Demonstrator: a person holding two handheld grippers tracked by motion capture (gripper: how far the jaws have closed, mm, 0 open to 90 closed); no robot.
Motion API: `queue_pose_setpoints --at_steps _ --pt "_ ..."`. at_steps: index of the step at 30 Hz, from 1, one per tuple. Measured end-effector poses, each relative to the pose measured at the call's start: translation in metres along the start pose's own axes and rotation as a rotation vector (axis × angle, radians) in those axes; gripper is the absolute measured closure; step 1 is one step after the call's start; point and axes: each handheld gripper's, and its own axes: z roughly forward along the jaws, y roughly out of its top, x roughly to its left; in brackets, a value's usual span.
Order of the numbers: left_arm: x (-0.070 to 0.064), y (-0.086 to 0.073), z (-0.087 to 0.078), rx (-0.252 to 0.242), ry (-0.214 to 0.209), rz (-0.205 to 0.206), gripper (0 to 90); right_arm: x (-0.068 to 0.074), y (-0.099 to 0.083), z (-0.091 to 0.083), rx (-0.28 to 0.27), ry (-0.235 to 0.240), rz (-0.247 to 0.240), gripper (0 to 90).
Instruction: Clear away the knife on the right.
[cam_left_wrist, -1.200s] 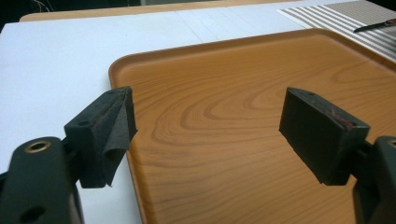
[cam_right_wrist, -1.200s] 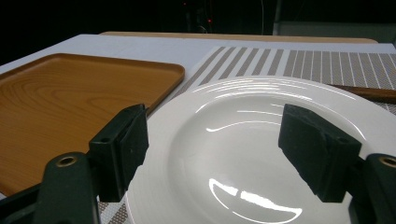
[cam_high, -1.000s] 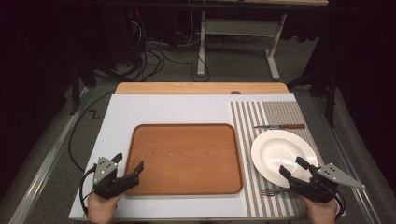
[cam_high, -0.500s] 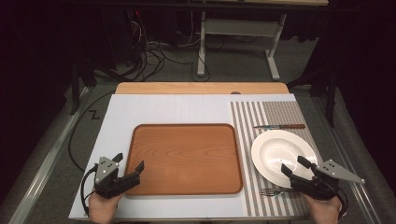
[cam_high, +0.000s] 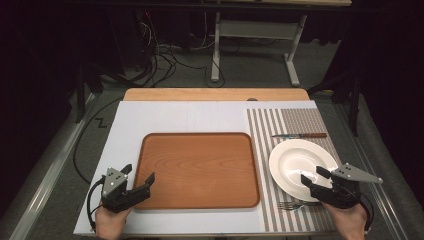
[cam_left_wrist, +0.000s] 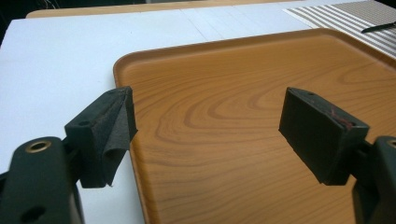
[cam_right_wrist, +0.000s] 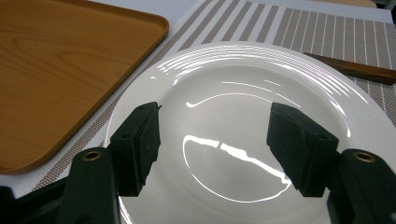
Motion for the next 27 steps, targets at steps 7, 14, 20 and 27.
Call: queue_pose_setpoints --at_steps 7,14,20,27 --pt "0.000 0.000 0.000 0.002 -0.001 0.003 19.7 0.001 0.009 0.001 0.054 -0.018 -0.045 38.9" --pt "0.000 0.000 0.001 0.004 -0.003 0.002 19.7 -0.004 0.018 0.005 0.125 -0.027 -0.036 39.8" --pt "-0.001 0.000 0.001 0.007 -0.004 0.002 19.6 -0.008 0.025 0.008 0.169 -0.030 -0.036 41.0" --pt "0.000 0.000 0.001 0.008 -0.005 0.001 19.5 -0.011 0.033 0.011 0.205 -0.032 -0.037 41.6"
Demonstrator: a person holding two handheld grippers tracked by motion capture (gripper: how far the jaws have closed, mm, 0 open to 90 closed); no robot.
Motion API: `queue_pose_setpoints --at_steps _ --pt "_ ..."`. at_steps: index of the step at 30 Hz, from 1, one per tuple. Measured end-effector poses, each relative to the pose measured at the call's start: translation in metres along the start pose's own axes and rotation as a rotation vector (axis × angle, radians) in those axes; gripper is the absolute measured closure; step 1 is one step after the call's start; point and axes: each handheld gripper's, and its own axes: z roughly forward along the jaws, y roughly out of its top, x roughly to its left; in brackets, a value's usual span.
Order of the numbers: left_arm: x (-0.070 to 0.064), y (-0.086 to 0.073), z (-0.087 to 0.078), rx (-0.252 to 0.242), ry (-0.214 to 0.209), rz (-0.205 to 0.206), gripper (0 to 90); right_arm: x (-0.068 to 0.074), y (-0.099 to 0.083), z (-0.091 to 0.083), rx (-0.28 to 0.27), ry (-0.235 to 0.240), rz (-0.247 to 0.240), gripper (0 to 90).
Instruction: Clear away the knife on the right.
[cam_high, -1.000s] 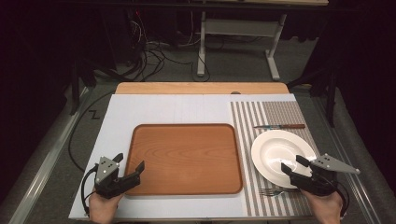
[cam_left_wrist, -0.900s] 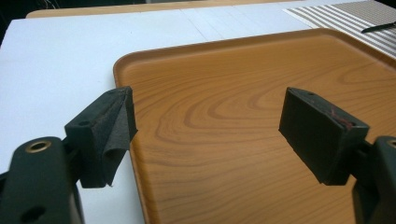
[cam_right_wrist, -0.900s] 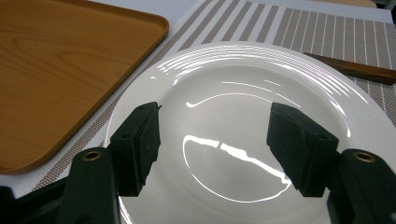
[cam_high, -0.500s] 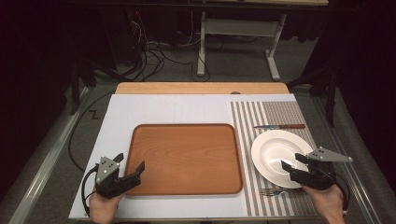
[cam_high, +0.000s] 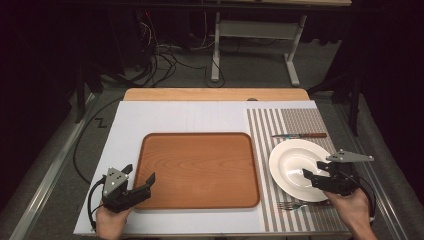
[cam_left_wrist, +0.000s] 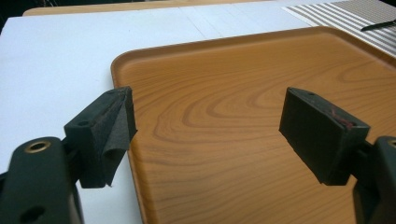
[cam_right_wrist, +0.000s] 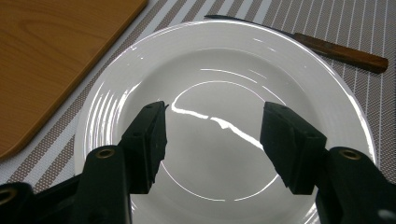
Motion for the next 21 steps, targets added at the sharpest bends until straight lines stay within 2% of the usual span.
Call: queue_pose_setpoints --at_steps 10,21 --pt "0.000 0.000 0.000 0.004 -0.002 -0.001 19.3 -0.004 0.013 0.007 0.061 0.003 0.001 41.8" --pt "0.000 0.000 0.001 0.005 -0.003 -0.002 19.2 -0.007 0.037 0.019 0.139 -0.002 -0.015 42.2"
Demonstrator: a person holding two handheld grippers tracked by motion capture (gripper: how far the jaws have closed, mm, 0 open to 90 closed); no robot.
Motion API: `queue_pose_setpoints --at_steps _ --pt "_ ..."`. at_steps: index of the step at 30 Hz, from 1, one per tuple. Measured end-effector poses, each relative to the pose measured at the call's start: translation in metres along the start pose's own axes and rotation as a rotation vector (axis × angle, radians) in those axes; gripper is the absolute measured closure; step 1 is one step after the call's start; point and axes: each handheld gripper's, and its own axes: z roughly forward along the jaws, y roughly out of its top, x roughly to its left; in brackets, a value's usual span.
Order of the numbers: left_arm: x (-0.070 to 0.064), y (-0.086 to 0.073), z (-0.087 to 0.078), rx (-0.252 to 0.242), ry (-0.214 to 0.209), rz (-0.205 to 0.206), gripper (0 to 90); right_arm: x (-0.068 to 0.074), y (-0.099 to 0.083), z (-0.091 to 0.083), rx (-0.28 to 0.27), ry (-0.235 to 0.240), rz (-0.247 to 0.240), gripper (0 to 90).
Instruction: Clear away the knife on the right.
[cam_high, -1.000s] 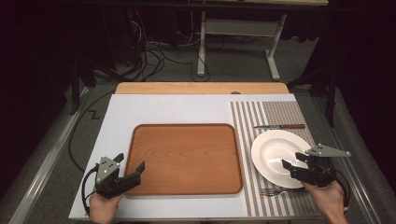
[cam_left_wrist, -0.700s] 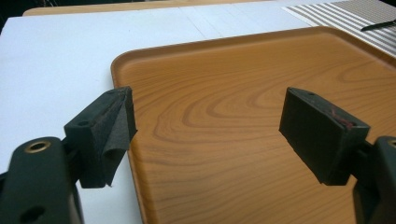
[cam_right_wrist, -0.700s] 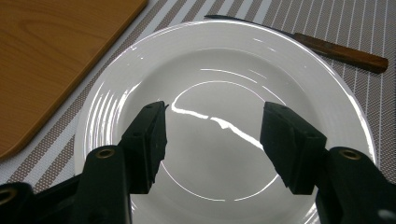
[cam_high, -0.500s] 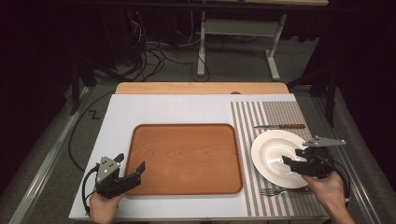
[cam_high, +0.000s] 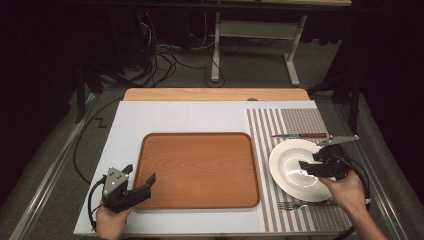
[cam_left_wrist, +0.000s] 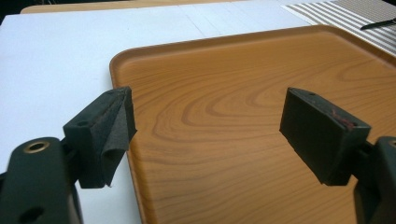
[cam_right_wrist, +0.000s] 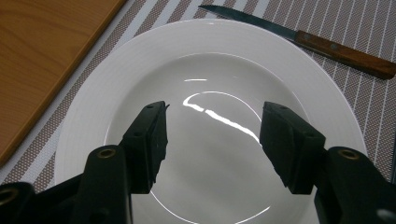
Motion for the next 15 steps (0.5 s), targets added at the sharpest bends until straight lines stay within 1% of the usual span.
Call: queue_pose_setpoints --at_steps 15 --pt "0.000 0.000 0.001 0.001 -0.001 -0.005 19.1 -0.003 0.024 0.012 0.024 -0.014 -0.012 43.0"
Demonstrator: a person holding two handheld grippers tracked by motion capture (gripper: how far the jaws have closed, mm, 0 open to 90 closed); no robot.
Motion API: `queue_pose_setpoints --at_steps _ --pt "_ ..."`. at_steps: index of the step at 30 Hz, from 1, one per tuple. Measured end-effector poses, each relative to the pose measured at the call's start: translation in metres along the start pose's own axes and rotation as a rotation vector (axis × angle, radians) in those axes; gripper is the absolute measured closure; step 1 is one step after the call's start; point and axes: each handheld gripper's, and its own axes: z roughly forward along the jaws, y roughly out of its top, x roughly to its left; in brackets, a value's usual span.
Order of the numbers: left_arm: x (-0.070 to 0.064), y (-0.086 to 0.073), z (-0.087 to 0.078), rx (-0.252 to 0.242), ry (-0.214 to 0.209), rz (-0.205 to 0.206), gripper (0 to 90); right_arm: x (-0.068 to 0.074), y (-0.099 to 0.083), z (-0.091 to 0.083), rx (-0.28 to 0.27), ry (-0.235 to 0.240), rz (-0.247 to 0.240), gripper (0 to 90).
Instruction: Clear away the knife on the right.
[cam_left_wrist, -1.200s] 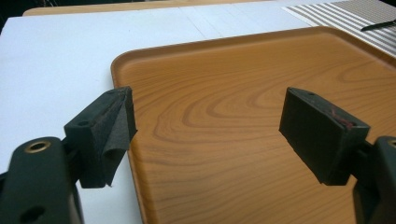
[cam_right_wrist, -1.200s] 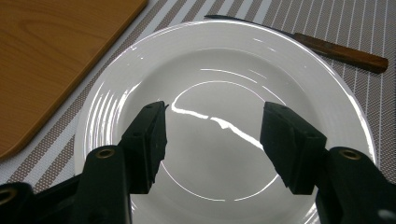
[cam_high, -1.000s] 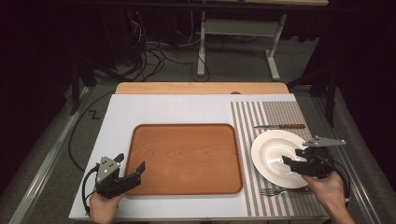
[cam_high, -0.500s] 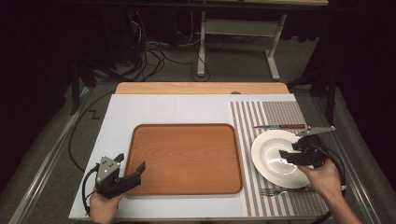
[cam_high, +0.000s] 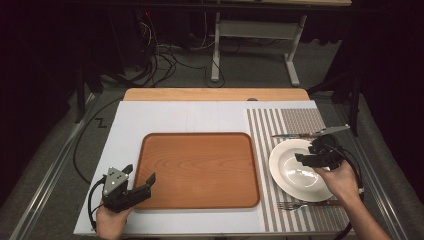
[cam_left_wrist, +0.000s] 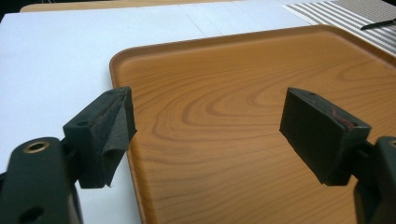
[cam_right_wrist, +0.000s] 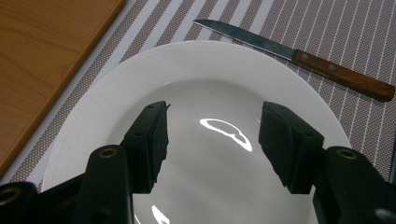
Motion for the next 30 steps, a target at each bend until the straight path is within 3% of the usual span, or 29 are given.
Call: queue_pose_setpoints --at_steps 8,30 --pt "0.000 0.000 0.000 0.001 0.000 -0.002 19.1 -0.005 0.010 0.008 0.022 -0.007 -0.006 43.9" --pt "0.000 0.000 0.002 0.009 0.000 -0.003 19.0 -0.033 0.037 0.024 0.019 -0.054 0.044 43.8"
